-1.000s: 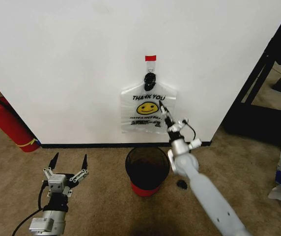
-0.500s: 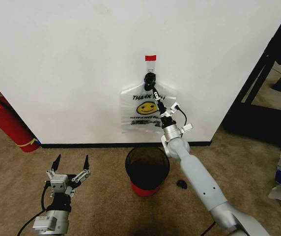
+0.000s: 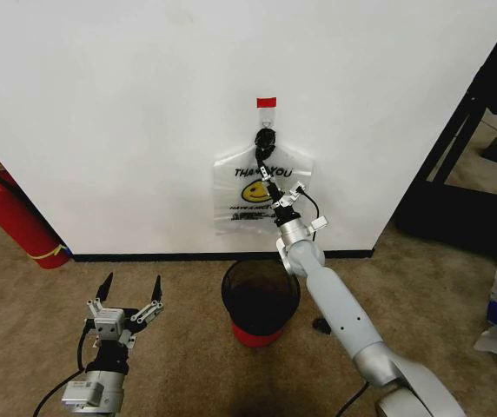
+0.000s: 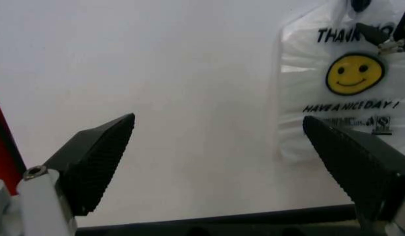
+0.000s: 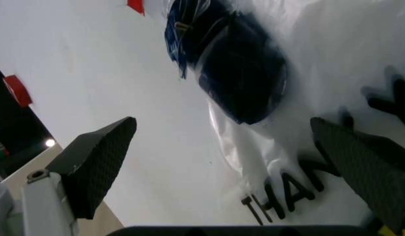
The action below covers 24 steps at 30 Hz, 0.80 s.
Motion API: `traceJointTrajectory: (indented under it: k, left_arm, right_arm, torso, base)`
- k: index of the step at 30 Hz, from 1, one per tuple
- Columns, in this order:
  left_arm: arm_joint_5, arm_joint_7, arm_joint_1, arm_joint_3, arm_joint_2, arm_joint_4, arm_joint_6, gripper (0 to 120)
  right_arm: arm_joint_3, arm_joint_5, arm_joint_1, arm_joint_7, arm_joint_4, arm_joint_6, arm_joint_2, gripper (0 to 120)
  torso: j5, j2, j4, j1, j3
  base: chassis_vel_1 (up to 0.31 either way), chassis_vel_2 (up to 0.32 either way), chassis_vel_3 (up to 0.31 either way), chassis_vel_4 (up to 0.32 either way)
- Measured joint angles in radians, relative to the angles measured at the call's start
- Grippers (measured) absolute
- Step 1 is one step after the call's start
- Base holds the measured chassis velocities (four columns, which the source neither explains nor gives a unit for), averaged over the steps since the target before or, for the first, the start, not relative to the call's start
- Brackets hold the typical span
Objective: Pick up the garbage bag from the wall and place it over the trash bin.
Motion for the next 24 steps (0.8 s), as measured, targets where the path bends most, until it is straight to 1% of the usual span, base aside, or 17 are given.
traceJointTrajectory:
  k: [1,6,11,12,13,14,21,22,23,24]
  left_arm:
    - [0.0,0.0,0.001,-0.001,0.001,-0.003,-0.001,100]
    - [-0.019,0.002,0.009,-0.009,0.005,-0.021,-0.002,100]
    - [-0.037,0.003,0.014,-0.011,0.005,-0.03,-0.005,100]
    - [-0.036,0.004,0.015,-0.011,0.004,-0.03,-0.008,100]
    - [-0.036,0.004,0.017,-0.011,0.002,-0.03,-0.01,100]
    - [-0.036,0.004,0.017,-0.011,0.002,-0.03,-0.01,100]
    - [-0.022,0.006,0.018,-0.003,-0.009,-0.03,-0.019,100]
    - [-0.022,0.006,0.018,-0.003,-0.009,-0.03,-0.019,100]
    - [-0.021,0.007,0.018,-0.001,-0.01,-0.029,-0.02,100]
    - [-0.02,0.007,0.018,0.0,-0.011,-0.029,-0.021,100]
  right_arm:
    - [0.001,-0.003,0.004,-0.001,-0.006,0.001,0.004,98]
    - [0.016,-0.019,0.028,-0.009,-0.04,0.0,0.023,86]
    - [0.025,-0.026,0.037,-0.01,-0.048,-0.002,0.024,80]
    - [0.027,-0.026,0.037,-0.009,-0.048,-0.002,0.024,75]
    - [0.029,-0.026,0.037,-0.008,-0.045,-0.002,0.023,72]
    - [0.029,-0.026,0.037,-0.008,-0.045,-0.002,0.023,72]
    - [0.026,-0.03,0.019,0.002,-0.002,0.004,0.011,43]
    - [0.026,-0.03,0.019,0.002,-0.002,0.004,0.011,43]
    - [0.026,-0.031,0.016,0.003,0.002,0.005,0.009,39]
    - [0.025,-0.033,0.013,0.003,0.006,0.005,0.007,38]
  torso:
    - [0.0,0.0,0.0,0.0,0.0]
    - [0.0,0.0,0.0,0.0,0.0]
    - [0.0001,0.0,-0.0001,0.0,0.0]
    - [0.0001,0.0,0.0,0.0,0.0]
    - [0.0001,0.0,0.0,0.0,0.0]
    - [0.0001,0.0,0.0,0.0,0.0]
    - [0.0001,0.0,0.0,0.0,0.0]
    - [0.0001,0.0,0.0,0.0,0.0]
    - [0.0002,0.0,0.0,0.0,0.0]
    - [0.0001,0.0,0.0,0.0,0.0]
  base:
    - [0.0,0.0,0.0,0.0]
    - [0.0,0.0,0.0,0.0]
    - [0.0,0.0,0.0,0.0]
    - [0.0,0.0,0.0,0.0]
    - [0.0,0.0,0.0,0.0]
    - [0.0,0.0,0.0,0.0]
    - [0.0,0.0,0.0,0.0]
    - [0.0,0.0,0.0,0.0]
    - [0.0,0.0,0.0,0.0]
    - [0.0,0.0,0.0,0.0]
